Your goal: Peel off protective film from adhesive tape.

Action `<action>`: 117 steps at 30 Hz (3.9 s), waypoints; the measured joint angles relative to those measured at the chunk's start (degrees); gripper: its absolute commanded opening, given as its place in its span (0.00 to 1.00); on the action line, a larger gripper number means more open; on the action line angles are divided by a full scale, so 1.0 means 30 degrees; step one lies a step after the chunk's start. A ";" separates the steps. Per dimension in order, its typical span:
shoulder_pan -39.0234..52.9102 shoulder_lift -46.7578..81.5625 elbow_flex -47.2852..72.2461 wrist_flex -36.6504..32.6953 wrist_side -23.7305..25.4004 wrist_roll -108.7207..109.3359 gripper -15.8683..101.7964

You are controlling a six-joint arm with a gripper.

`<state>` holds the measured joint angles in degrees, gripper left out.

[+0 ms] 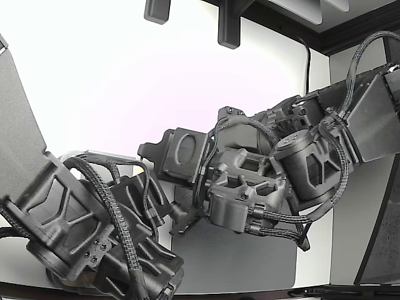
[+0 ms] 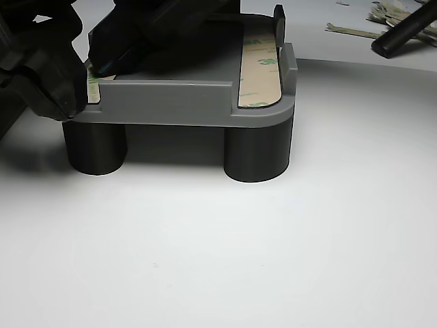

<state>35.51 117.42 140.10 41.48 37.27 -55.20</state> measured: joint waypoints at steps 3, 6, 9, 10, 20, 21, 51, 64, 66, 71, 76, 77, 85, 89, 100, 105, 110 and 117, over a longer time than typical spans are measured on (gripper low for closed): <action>0.0000 -0.0059 0.0000 0.0029 0.0000 0.0000 0.04; 0.0000 -0.0088 0.0000 0.0059 0.0000 0.0029 0.04; 0.0000 -0.0117 0.0000 0.0059 0.0000 0.0088 0.04; 0.0000 -0.0117 0.0000 0.0059 0.0000 0.0088 0.04; 0.0029 -0.0146 -0.0059 0.0059 -0.0059 0.0205 0.04; 0.0029 -0.0146 -0.0059 0.0059 -0.0059 0.0234 0.04; 0.0234 -0.0146 -0.0205 0.0234 -0.0059 0.0498 0.04; 0.0410 -0.0146 -0.0176 0.0088 0.0146 0.0703 0.04; 0.0439 -0.0146 -0.0146 -0.0059 0.0176 0.0674 0.04; 0.0439 -0.0205 -0.0029 -0.0469 0.0381 0.0645 0.04; 0.0439 -0.0205 -0.0029 -0.0615 0.0410 0.0645 0.04; 0.0439 -0.0205 -0.0029 -0.0615 0.0410 0.0645 0.04; 0.0439 -0.0205 -0.0029 -0.0322 0.0234 0.0937 0.04; 0.0469 -0.0205 -0.0029 -0.0176 0.0176 0.1025 0.04; 0.0645 -0.0205 -0.0205 0.0410 0.0088 0.1318 0.04; 0.0908 -0.0205 -0.0381 0.0879 0.0088 0.1758 0.04; 0.0996 -0.0205 -0.0410 0.0996 0.0088 0.1934 0.04; 0.1025 -0.0205 -0.0410 0.1025 0.0088 0.1904 0.04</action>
<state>38.58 116.81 138.87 44.56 37.53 -49.48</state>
